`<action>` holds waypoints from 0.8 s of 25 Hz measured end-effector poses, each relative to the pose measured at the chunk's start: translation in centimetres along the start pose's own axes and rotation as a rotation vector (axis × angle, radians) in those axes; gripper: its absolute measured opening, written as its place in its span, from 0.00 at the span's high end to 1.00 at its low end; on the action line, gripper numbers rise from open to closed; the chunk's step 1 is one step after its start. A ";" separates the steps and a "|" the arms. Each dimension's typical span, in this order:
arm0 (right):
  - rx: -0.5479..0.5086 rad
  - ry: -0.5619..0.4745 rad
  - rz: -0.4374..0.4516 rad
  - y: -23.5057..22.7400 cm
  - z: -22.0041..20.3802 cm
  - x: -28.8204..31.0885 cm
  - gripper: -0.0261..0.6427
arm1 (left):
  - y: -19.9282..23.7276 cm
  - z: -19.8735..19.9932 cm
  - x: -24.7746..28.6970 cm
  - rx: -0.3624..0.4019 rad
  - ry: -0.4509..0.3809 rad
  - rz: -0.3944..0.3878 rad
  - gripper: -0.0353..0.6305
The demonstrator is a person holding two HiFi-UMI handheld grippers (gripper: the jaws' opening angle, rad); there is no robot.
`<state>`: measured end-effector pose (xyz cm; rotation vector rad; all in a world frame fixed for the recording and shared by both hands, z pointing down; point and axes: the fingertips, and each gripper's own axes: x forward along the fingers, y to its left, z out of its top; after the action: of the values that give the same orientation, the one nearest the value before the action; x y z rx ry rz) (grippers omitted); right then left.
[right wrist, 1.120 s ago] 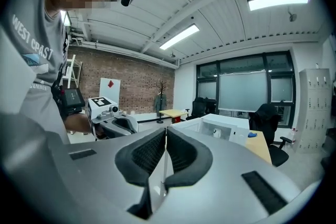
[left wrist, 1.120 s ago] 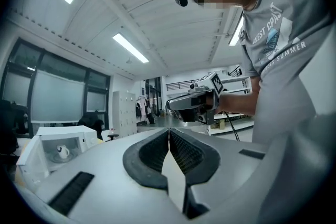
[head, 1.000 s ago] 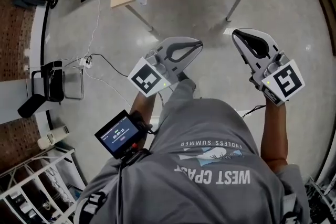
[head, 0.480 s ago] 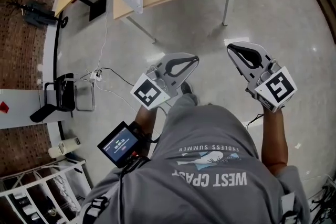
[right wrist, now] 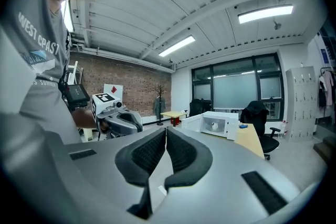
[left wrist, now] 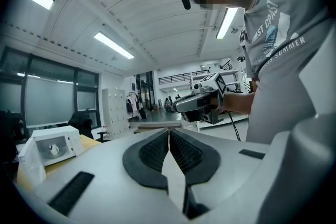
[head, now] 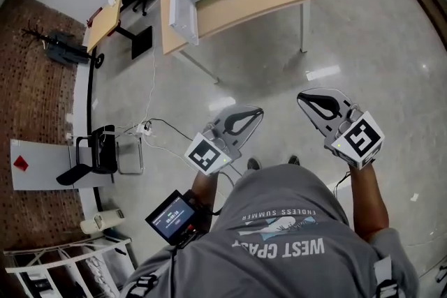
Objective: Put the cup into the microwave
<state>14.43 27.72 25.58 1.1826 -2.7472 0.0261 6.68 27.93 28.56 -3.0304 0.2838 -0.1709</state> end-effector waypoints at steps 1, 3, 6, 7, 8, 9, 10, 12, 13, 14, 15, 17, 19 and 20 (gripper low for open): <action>0.001 0.005 0.002 0.6 -0.1 0.1 0.93 | -0.2 -0.3 -0.5 -0.007 -0.002 0.003 0.91; 0.003 0.015 0.004 1.7 -0.3 0.5 0.93 | -0.4 -0.8 -1.6 -0.017 -0.008 0.007 0.91; 0.000 0.035 0.001 3.6 -0.4 1.5 0.93 | -0.7 -1.2 -3.4 -0.024 -0.030 0.007 0.91; -0.005 0.042 -0.001 4.3 -0.4 1.8 0.93 | -0.9 -1.3 -4.0 -0.025 -0.040 0.005 0.91; -0.013 0.047 -0.002 5.0 -0.3 2.2 0.93 | -0.9 -1.4 -4.7 -0.025 -0.050 0.004 0.91; -0.021 0.052 -0.002 5.8 -0.2 2.7 0.93 | -1.0 -1.5 -5.5 -0.028 -0.056 0.003 0.91; -0.027 0.055 -0.002 6.6 0.1 3.1 0.93 | -1.0 -1.6 -6.4 -0.032 -0.061 0.004 0.91; -0.030 0.061 -0.008 8.4 0.7 3.9 0.93 | -1.1 -1.5 -8.3 -0.038 -0.069 0.002 0.91; -0.034 0.062 -0.014 9.3 1.1 4.3 0.93 | -1.1 -1.4 -9.3 -0.038 -0.075 -0.001 0.91; -0.042 0.064 -0.020 10.2 1.4 4.7 0.93 | -1.1 -1.3 -10.3 -0.037 -0.081 -0.003 0.91; -0.053 0.067 -0.028 11.0 1.7 5.0 0.93 | -1.1 -1.2 -11.2 -0.035 -0.085 -0.006 0.91; -0.067 0.070 -0.045 12.4 2.3 5.7 0.93 | -1.0 -1.0 -12.8 -0.034 -0.090 -0.012 0.91; -0.071 0.067 -0.065 14.0 3.2 6.2 0.93 | -1.0 -0.6 -14.5 -0.027 -0.094 -0.027 0.91; -0.076 0.066 -0.075 14.8 3.6 6.5 0.93 | -1.0 -0.4 -15.3 -0.021 -0.097 -0.035 0.91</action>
<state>-1.15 33.01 23.57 1.2411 -2.6205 -0.0457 -8.15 31.80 27.45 -3.0539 0.2260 -0.0235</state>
